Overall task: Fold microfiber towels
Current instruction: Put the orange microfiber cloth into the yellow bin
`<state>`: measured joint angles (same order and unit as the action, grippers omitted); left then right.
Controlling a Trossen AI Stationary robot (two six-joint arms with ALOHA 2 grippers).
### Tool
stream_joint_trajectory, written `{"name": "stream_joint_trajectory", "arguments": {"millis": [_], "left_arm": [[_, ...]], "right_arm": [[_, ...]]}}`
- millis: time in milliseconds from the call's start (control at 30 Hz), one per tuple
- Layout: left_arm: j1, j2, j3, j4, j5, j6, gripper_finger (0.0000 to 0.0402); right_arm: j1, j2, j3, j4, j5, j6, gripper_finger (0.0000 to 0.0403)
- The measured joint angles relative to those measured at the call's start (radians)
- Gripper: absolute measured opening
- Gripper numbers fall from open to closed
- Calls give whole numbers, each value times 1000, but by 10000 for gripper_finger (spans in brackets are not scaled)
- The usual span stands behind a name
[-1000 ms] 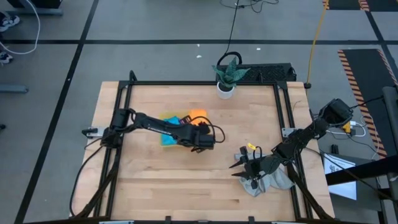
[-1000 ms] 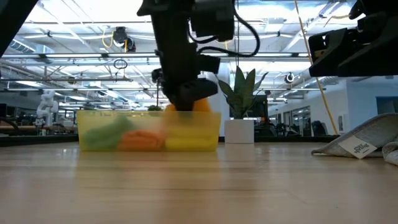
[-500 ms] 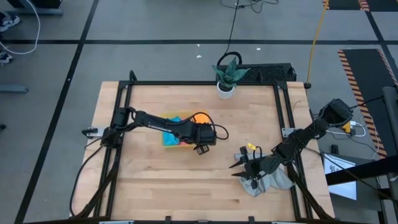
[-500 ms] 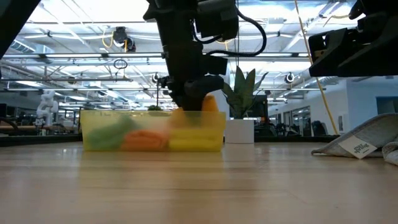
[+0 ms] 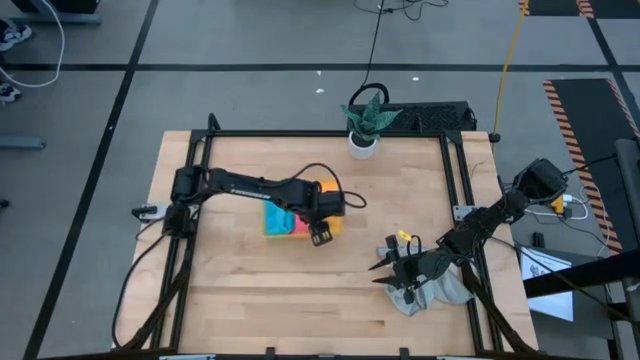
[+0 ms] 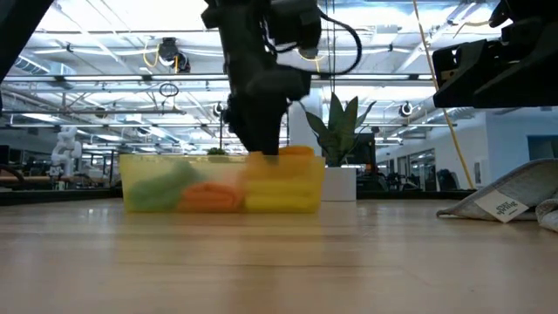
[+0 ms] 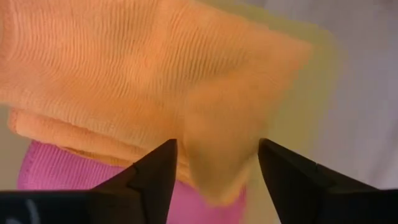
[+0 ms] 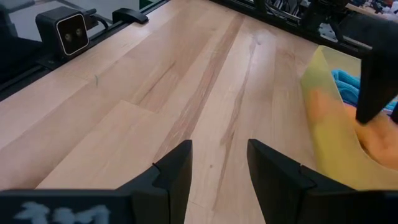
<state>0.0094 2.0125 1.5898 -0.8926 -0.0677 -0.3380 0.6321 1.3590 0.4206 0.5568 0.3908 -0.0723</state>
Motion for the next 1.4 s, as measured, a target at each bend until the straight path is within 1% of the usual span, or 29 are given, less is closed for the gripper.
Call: {"name": "stream_joint_trajectory", "arguments": {"millis": [167, 233, 300, 400, 600, 633, 667, 800, 900, 1033, 1133, 1233, 1333, 1400], "left_arm": [[5, -66, 0, -9, 75, 85, 230], [9, -69, 0, 28, 71, 98, 224], [20, -69, 0, 79, 35, 99, 209], [48, -59, 3, 169, -33, 104, 166], [102, 8, 0, 269, -38, 108, 36], [107, 16, 0, 277, -38, 108, 19], [111, 30, 0, 279, -38, 103, 10], [114, 77, -1, 267, -22, 93, 19], [108, 76, 0, 267, -23, 92, 16], [96, 38, 0, 242, -35, 94, 4], [81, -11, 2, 222, -50, 94, 12], [64, -31, 2, 173, -124, 61, 19], [58, -28, 1, 106, -203, 18, 10], [62, -13, 0, 71, -276, -10, 4]], "right_arm": [[0, 0, 0, 0, 0, 0, 148], [-1, 0, 0, 1, 0, 0, 148], [-1, 0, 0, 0, 0, 0, 148], [-1, 0, 0, 1, 0, 0, 148], [-1, 0, 0, 2, 0, 0, 148], [-1, 0, 0, 2, 0, 1, 148], [0, 0, 0, -1, 0, 2, 148], [0, 0, 0, -7, 0, 1, 148], [-1, 0, 0, -5, 0, 1, 148], [-1, 0, 0, -1, 0, 1, 148], [0, 0, 0, 0, 0, 1, 148], [0, 0, 0, 0, 0, 1, 148], [0, 0, 0, 1, 0, 1, 148], [0, 0, 0, 0, 0, 2, 148]]}}
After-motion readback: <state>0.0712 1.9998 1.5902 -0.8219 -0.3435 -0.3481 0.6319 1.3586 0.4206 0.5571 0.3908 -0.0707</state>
